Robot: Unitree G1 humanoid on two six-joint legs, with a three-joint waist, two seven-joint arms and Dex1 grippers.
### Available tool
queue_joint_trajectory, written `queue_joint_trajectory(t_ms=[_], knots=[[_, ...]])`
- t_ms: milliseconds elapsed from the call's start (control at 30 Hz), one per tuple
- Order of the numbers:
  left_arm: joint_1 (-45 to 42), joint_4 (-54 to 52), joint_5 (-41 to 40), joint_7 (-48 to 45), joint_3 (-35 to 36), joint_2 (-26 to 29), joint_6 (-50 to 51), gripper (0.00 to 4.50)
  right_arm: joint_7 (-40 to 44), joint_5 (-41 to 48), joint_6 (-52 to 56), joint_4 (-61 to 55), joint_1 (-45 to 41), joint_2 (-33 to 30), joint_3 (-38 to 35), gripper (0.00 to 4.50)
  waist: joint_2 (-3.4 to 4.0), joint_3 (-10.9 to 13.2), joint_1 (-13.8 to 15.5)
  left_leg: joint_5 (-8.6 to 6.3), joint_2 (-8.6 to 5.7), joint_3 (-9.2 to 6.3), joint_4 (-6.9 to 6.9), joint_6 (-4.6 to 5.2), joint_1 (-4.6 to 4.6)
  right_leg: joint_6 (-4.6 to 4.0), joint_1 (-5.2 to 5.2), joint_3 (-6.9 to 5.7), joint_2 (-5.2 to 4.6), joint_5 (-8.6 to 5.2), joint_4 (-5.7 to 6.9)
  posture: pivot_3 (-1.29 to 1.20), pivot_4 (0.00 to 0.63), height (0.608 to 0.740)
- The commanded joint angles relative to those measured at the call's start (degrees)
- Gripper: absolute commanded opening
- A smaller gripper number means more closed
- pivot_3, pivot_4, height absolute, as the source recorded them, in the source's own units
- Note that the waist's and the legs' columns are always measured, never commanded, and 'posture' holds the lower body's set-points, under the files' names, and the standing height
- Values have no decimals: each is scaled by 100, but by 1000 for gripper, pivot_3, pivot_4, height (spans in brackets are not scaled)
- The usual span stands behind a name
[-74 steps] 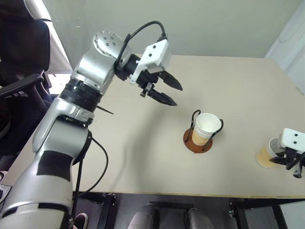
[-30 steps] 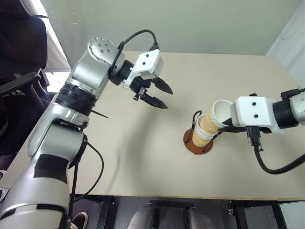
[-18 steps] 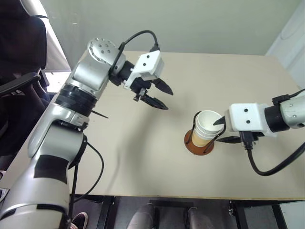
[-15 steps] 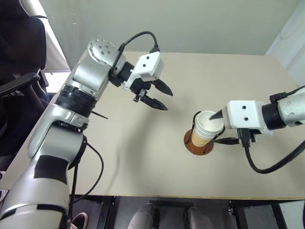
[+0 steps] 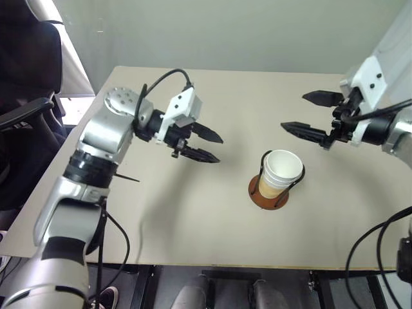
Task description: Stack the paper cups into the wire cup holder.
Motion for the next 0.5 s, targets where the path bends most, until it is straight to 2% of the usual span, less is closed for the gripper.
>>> queue_joint_trajectory(t_ms=[33, 267, 333, 467, 500], knots=[[312, -504, -155, 658, 519, -32, 404, 2684, -635, -361, -259, 394, 349, 71, -311, 4356, 0, 0, -5, 0, -1, 0, 0, 0, 1, 0, 2, 1, 0, 0, 0, 0, 150, 740], [1081, -616, 131, 2235, 1168, -229, 474, 2684, -2365, -835, -772, 1894, 200, 922, -950, 4356, 2, -1, -56, 18, 0, 2, -19, -17, 45, -16, 16, 8, 0, 11, 18, 0, 150, 740], [1275, -505, 186, 3131, 1589, -499, 510, 2684, -2826, -871, -970, 2187, 248, 1236, -1240, 4356, 2, -1, -48, 24, 0, 1, -23, -17, 51, -19, 19, 6, -1, 13, 24, 0, 150, 740], [1751, -473, 531, 4232, 1968, -720, 290, 2684, -3450, -933, -1433, 2585, 310, 1619, -1605, 4356, 5, -3, -76, 24, -3, 2, -22, -18, 63, -23, 24, 8, 0, 16, 27, 0, 150, 740], [1812, -331, 478, 4729, 2292, -883, 368, 2684, -3640, -982, -1612, 2786, 302, 1702, -1680, 4356, 6, -3, -81, 24, -4, 3, -24, -18, 62, -23, 22, 8, 0, 16, 26, 0, 150, 740]])
